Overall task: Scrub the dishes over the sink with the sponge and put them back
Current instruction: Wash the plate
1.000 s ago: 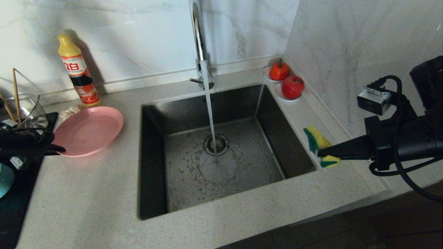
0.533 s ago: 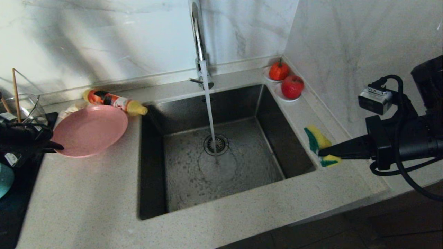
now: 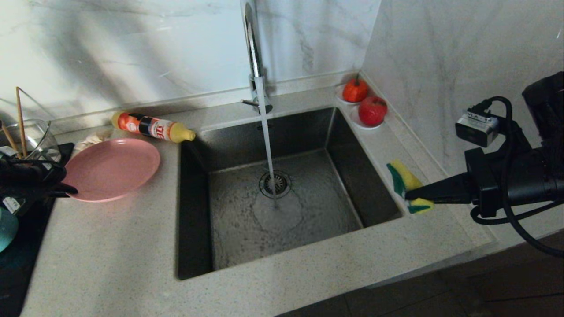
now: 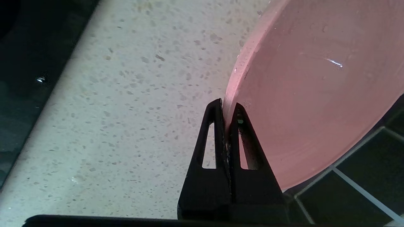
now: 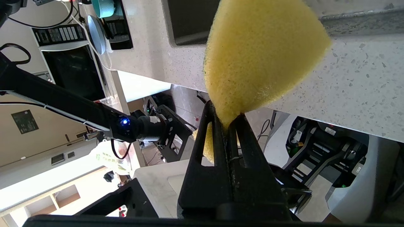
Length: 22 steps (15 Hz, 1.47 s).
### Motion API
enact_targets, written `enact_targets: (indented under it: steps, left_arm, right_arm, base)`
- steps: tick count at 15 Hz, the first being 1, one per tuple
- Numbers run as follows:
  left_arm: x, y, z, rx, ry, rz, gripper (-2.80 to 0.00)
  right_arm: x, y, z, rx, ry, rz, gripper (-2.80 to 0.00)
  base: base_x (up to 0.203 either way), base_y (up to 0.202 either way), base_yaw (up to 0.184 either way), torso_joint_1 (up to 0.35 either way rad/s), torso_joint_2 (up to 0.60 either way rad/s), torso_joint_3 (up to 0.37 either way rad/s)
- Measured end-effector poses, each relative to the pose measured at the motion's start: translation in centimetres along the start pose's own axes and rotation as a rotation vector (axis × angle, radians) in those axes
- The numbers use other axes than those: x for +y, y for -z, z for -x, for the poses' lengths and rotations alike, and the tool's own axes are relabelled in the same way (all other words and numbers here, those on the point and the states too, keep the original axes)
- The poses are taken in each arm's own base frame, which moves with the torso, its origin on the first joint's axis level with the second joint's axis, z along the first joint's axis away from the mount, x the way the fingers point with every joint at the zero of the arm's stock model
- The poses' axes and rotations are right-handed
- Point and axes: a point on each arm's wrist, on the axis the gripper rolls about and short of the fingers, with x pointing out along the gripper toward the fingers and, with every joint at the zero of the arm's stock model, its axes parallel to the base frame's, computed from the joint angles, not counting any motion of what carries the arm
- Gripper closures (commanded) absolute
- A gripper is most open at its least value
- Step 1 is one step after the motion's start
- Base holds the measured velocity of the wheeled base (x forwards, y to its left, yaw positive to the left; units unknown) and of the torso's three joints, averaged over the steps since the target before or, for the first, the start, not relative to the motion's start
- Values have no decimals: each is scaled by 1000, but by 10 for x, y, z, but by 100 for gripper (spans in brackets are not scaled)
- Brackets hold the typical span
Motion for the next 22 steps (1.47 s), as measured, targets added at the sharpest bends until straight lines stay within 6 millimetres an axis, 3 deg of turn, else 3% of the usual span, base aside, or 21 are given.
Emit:
enact_targets:
  steps: [4, 16, 19, 22]
  left_arm:
    - [-5, 4, 15, -6, 22, -5, 0]
    - [-38, 43, 121, -109, 111, -161, 0]
    - [-58, 59, 137, -97, 224, -261, 0]
    - [-88, 80, 138, -57, 303, -370, 0]
  right_arm:
    - [0, 0, 2, -7, 3, 0, 0]
    - [-1, -2, 5, -23, 7, -1, 0]
    - [0, -3, 6, -25, 6, 0, 0]
    - [1, -4, 7, -30, 5, 5, 0]
  base:
    - [0, 0, 0, 0, 0, 0]
    - [0, 0, 0, 0, 0, 0]
    - [0, 0, 0, 0, 0, 0]
    - [0, 0, 0, 0, 0, 0]
